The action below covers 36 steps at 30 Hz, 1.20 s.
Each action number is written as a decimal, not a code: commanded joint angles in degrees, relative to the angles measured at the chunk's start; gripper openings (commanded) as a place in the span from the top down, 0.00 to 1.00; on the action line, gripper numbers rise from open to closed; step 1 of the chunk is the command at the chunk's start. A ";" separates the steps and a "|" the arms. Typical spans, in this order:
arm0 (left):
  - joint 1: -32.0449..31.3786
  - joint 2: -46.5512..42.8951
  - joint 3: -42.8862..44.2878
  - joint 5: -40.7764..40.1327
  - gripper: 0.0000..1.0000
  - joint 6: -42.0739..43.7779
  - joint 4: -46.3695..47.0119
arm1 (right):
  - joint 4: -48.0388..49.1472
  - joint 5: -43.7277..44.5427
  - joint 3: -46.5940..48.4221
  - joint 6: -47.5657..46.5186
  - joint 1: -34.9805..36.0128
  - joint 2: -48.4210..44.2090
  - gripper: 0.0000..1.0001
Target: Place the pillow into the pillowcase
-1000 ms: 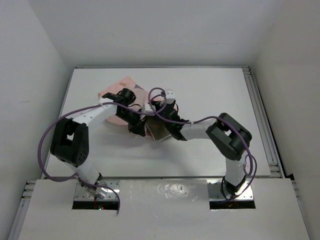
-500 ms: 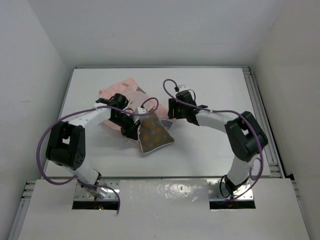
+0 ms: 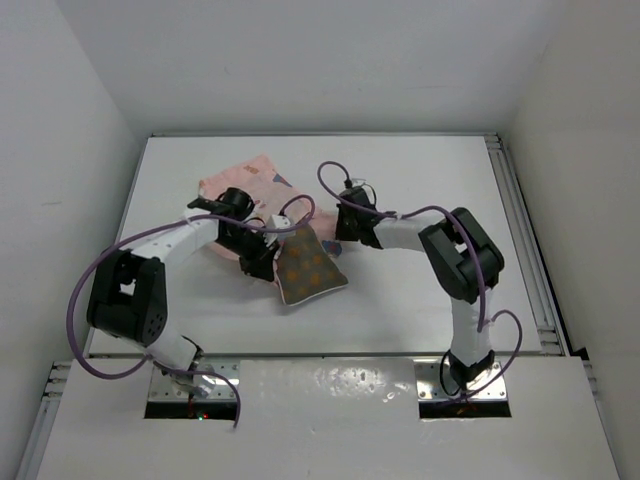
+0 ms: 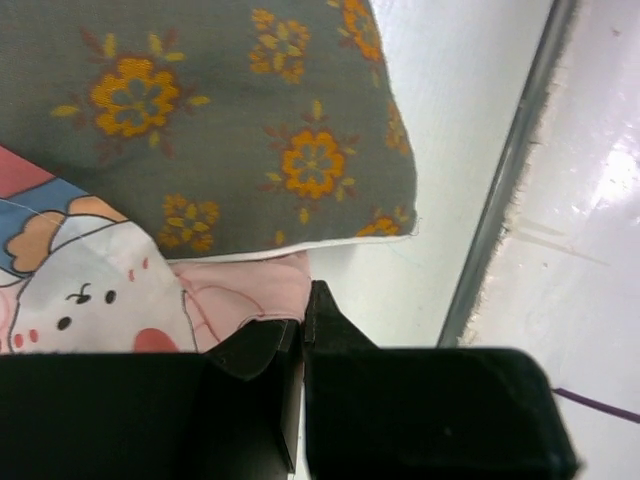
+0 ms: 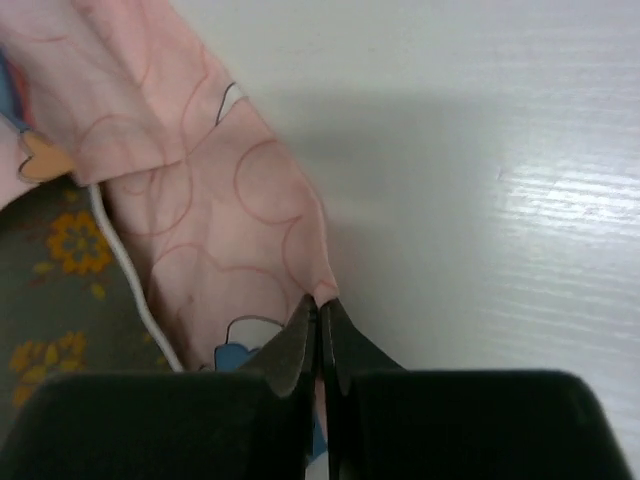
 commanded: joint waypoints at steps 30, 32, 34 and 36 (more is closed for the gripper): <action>23.74 -2.20 46.28 25.92 1.00 -29.40 9.45 | -11.91 -19.29 9.49 -1.01 -8.41 -48.97 1.00; 23.83 -2.29 47.25 24.95 1.00 -29.49 10.33 | -10.16 -18.94 8.89 -0.93 -8.32 -50.11 1.00; 23.39 -2.64 46.56 23.91 1.00 -29.41 11.03 | -8.75 -19.29 6.34 -0.14 -8.06 -50.46 1.00; 22.87 -2.81 46.11 22.06 1.00 -29.49 11.91 | -9.88 -19.73 7.99 -0.49 -7.97 -49.33 1.00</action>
